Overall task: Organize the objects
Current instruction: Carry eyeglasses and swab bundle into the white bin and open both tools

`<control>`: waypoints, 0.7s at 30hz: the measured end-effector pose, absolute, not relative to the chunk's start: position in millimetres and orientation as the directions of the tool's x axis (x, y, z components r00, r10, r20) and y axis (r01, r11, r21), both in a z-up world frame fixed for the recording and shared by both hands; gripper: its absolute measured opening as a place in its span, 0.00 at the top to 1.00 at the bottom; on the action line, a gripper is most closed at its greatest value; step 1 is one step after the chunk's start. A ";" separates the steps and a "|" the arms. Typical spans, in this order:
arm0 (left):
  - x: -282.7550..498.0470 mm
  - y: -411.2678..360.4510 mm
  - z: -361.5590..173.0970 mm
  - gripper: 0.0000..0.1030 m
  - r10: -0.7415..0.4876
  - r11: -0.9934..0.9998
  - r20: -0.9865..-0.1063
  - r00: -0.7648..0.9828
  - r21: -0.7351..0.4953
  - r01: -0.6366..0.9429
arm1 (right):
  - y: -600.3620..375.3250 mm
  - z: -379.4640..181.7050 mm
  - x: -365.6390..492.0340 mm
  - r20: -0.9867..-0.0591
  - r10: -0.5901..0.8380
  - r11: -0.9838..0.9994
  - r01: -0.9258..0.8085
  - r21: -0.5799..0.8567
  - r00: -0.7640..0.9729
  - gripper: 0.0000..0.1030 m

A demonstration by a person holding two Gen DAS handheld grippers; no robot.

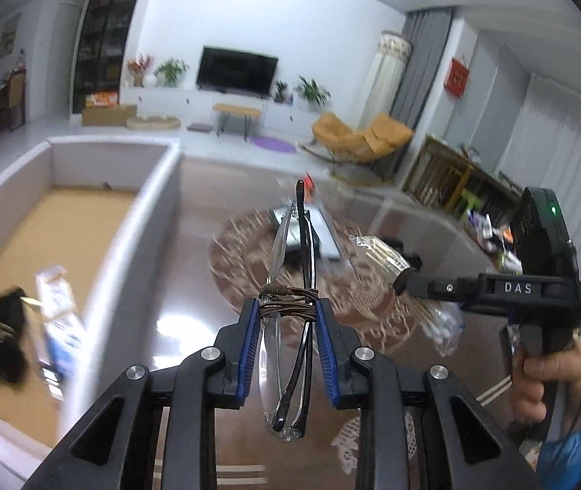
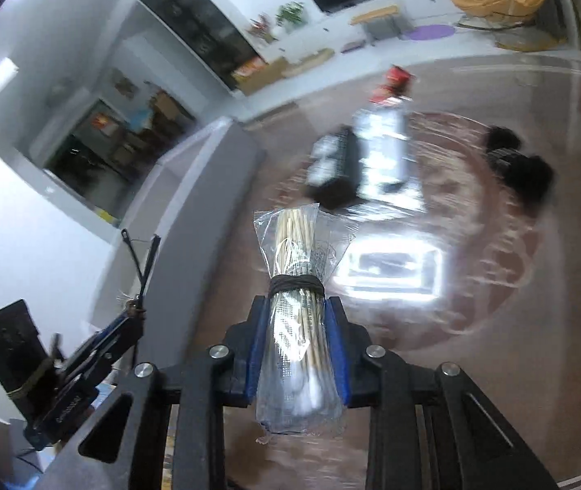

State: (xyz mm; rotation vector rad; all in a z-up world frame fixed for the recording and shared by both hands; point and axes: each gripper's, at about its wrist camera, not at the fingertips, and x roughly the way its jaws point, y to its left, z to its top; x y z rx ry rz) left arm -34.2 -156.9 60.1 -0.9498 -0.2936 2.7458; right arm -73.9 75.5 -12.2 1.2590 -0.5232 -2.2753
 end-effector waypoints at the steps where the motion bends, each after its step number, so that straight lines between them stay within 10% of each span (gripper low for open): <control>1: -32.1 -169.5 69.7 0.74 0.255 -0.959 -0.571 -0.780 -0.253 -0.128 | 64.6 -3.5 -73.2 -0.655 -0.599 -0.795 0.246 0.555 -0.460 0.72; 15: -53.6 -353.3 56.5 0.72 -0.135 -0.974 -0.687 -0.714 -0.042 0.224 | -170.3 42.7 -93.9 -0.523 -0.812 -0.579 0.467 0.668 -0.259 0.72; 17: -62.2 -364.7 38.0 0.50 -0.187 -0.962 -0.731 -0.656 0.002 0.272 | -208.9 25.4 -93.8 -0.581 -0.792 -0.588 0.491 0.643 -0.187 0.68; 19: -65.8 -373.7 21.1 0.24 -0.220 -0.946 -0.765 -0.605 0.017 0.323 | -233.6 4.2 -93.4 -0.655 -0.745 -0.622 0.488 0.613 -0.126 0.35; 21: -57.7 -376.5 14.0 0.23 -0.221 -0.937 -0.765 -0.606 -0.007 0.350 | -237.8 -4.8 -87.6 -0.676 -0.724 -0.642 0.492 0.588 -0.138 0.31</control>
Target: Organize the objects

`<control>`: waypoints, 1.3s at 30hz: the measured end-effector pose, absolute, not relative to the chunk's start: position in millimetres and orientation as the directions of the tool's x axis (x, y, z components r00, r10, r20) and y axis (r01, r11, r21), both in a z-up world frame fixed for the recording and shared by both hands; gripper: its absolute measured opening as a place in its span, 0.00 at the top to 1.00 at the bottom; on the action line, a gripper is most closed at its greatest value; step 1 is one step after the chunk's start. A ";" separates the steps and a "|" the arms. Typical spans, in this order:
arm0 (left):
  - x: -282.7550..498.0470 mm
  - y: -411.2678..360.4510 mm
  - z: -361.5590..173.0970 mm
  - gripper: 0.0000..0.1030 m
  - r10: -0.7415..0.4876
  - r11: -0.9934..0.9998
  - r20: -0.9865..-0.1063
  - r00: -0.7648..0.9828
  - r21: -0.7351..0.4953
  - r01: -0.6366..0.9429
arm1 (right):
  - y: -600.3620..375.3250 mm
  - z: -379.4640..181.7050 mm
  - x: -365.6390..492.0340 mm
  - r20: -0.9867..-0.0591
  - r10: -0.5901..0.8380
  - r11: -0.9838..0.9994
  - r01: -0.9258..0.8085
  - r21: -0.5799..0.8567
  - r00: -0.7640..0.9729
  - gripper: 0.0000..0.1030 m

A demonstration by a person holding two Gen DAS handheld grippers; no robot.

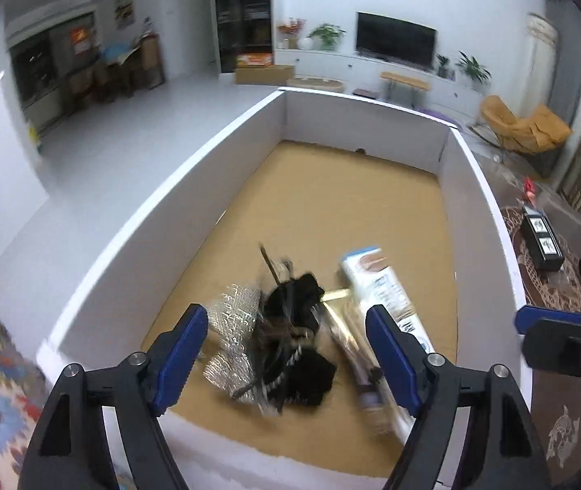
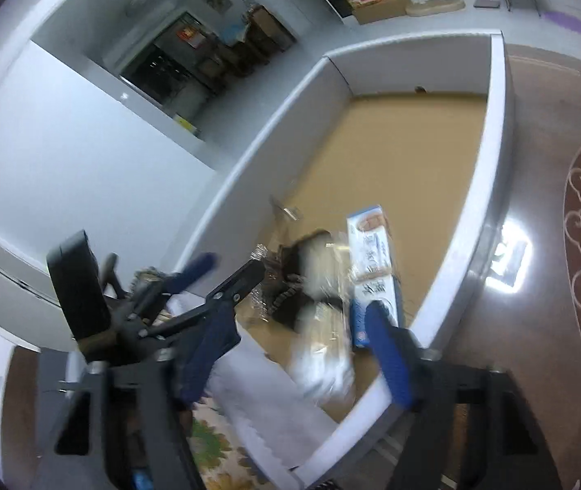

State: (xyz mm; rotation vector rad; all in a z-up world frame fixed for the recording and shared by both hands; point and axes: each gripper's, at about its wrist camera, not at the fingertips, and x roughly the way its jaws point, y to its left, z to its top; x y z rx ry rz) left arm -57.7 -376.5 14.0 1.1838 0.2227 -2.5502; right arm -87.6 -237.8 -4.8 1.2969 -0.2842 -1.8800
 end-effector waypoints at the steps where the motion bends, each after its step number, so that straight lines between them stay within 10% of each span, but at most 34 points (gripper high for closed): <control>1: -53.7 -374.5 12.8 0.23 -0.214 -0.936 -0.758 -0.616 -0.021 0.352 | -234.8 -5.1 -82.4 -0.678 -0.717 -0.651 0.507 0.565 -0.164 0.31; 7: -47.4 -342.6 26.9 0.21 -0.195 -0.936 -0.719 -0.667 -0.066 0.345 | -163.2 3.4 -59.0 -0.669 -0.591 -0.780 0.533 0.329 -0.451 0.05; 18: -41.2 -163.6 84.9 0.01 0.129 -0.984 -0.628 -0.768 -0.175 -0.022 | 78.6 -102.3 -59.2 -0.812 -0.017 -0.983 0.157 -0.092 -0.583 0.01; 39: -146.5 -19.8 -81.9 0.00 0.090 -0.989 -0.821 -0.563 -0.005 -0.151 | 151.4 -114.4 -61.6 -0.816 0.003 -1.000 0.012 -0.012 -0.578 0.00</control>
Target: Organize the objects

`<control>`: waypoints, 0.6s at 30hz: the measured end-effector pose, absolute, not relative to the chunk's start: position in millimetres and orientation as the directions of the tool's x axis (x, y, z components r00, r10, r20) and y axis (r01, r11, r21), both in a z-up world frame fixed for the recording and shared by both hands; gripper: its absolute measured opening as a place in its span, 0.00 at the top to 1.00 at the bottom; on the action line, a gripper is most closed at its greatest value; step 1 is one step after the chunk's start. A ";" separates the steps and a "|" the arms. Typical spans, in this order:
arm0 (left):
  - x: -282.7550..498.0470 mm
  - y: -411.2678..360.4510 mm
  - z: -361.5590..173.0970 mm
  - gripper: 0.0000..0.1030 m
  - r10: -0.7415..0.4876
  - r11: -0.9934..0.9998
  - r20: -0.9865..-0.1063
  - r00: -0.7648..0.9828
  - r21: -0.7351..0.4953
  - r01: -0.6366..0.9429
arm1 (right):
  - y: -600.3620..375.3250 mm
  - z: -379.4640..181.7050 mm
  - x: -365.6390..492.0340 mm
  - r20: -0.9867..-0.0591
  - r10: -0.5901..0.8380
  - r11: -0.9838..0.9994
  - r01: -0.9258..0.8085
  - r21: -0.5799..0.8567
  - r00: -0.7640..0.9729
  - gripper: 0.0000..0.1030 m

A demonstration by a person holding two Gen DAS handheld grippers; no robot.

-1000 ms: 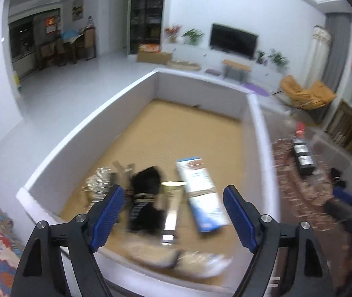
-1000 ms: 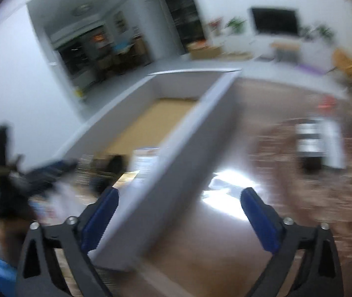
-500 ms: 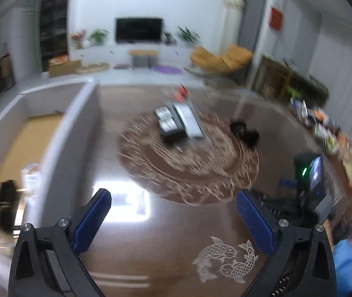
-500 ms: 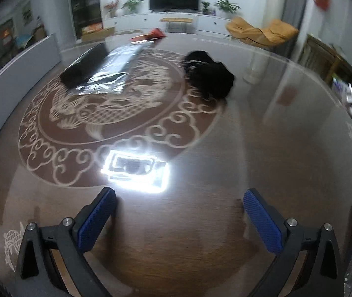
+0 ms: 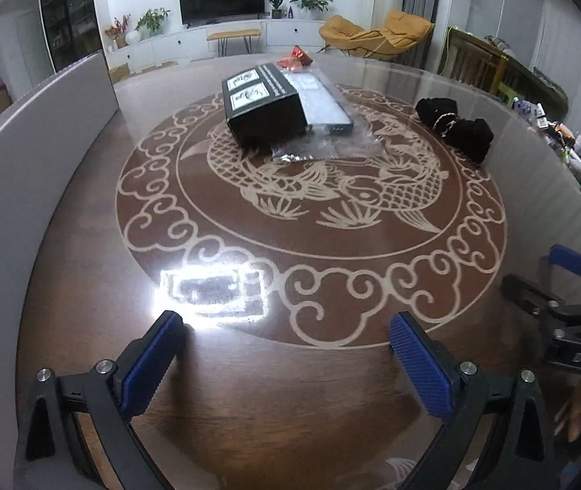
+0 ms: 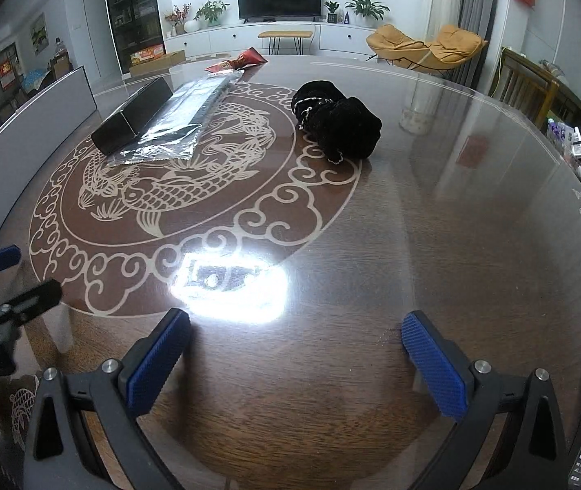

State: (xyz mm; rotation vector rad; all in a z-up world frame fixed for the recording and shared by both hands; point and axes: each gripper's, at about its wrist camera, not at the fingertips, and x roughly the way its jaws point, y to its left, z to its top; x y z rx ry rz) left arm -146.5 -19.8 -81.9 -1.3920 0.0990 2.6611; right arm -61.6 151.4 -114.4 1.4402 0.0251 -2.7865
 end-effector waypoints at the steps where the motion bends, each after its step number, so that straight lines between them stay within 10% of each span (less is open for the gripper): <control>1: -146.4 -19.1 -82.6 0.00 0.090 -0.988 -0.821 -0.564 -0.003 -0.154 | 150.6 -114.7 -61.3 -0.816 0.003 -1.000 0.012 -0.012 -0.578 0.00; 18: -148.8 -19.2 -83.8 0.00 0.088 -0.988 -0.813 -0.575 0.004 -0.157 | 151.0 -114.6 -61.9 -0.816 0.003 -1.000 0.012 -0.012 -0.579 0.00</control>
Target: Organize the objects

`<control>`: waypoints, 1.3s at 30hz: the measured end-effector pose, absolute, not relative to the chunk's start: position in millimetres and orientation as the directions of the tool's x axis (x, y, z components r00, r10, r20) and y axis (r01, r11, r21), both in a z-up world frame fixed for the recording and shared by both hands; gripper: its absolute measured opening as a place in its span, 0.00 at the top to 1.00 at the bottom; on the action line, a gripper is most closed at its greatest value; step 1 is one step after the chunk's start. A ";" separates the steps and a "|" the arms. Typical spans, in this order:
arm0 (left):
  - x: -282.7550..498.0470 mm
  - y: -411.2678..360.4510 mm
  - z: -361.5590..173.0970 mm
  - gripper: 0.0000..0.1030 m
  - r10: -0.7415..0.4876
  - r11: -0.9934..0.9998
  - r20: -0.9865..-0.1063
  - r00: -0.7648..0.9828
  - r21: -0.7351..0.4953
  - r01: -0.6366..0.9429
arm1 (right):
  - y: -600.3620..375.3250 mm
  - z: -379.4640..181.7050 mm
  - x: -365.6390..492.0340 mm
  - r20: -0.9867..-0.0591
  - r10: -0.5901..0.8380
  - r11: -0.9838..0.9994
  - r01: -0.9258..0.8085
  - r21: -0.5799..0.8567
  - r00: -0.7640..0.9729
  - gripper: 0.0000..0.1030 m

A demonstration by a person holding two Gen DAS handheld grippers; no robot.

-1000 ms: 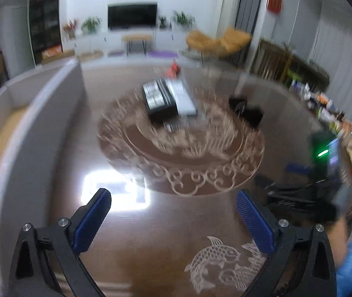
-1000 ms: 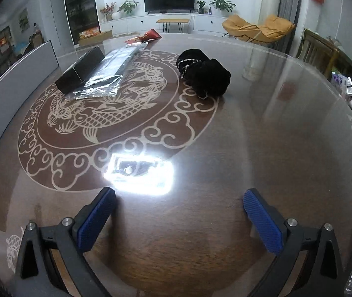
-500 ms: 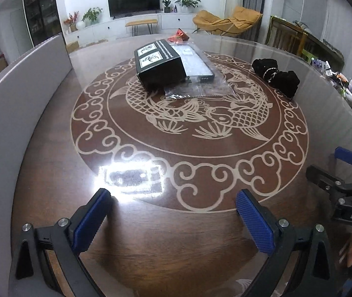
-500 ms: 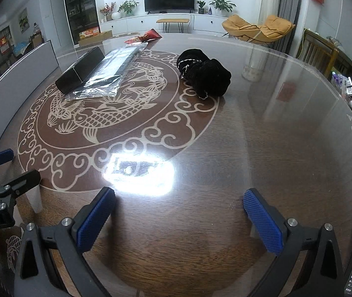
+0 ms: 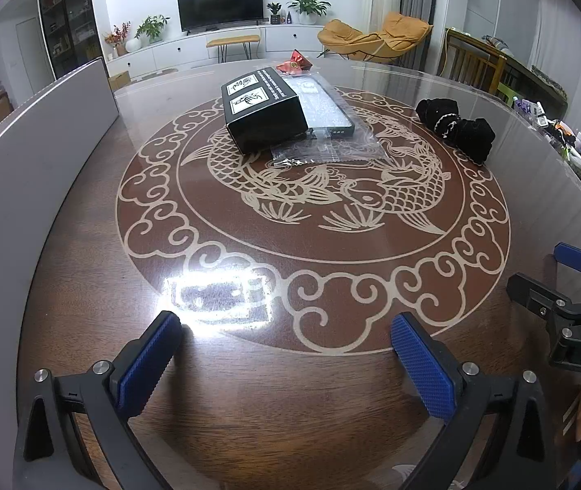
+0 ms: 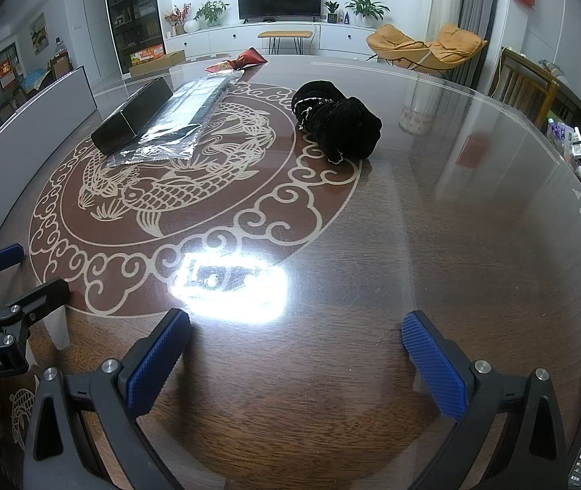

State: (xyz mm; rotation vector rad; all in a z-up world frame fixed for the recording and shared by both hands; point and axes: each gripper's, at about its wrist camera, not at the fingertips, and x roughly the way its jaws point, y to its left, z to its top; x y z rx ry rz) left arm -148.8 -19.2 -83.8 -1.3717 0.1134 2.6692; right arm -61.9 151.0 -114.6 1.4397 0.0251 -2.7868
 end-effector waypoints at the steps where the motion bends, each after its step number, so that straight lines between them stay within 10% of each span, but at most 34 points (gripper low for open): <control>1: -149.2 -19.3 -84.0 0.00 0.088 -0.988 -0.813 -0.575 0.004 -0.157 | 150.3 -114.9 -61.6 -0.815 0.003 -1.000 0.012 -0.012 -0.579 0.00; 27: -146.1 -16.1 -82.7 0.00 0.100 -0.983 -0.826 -0.555 0.005 -0.184 | 151.0 -114.7 -61.7 -0.815 0.003 -1.000 0.012 -0.012 -0.579 0.00; 39: -312.1 -31.8 -43.1 0.00 0.200 -0.979 -0.789 -0.581 -0.138 -0.150 | 151.4 -114.5 -61.7 -0.815 0.003 -1.000 0.012 -0.012 -0.579 0.00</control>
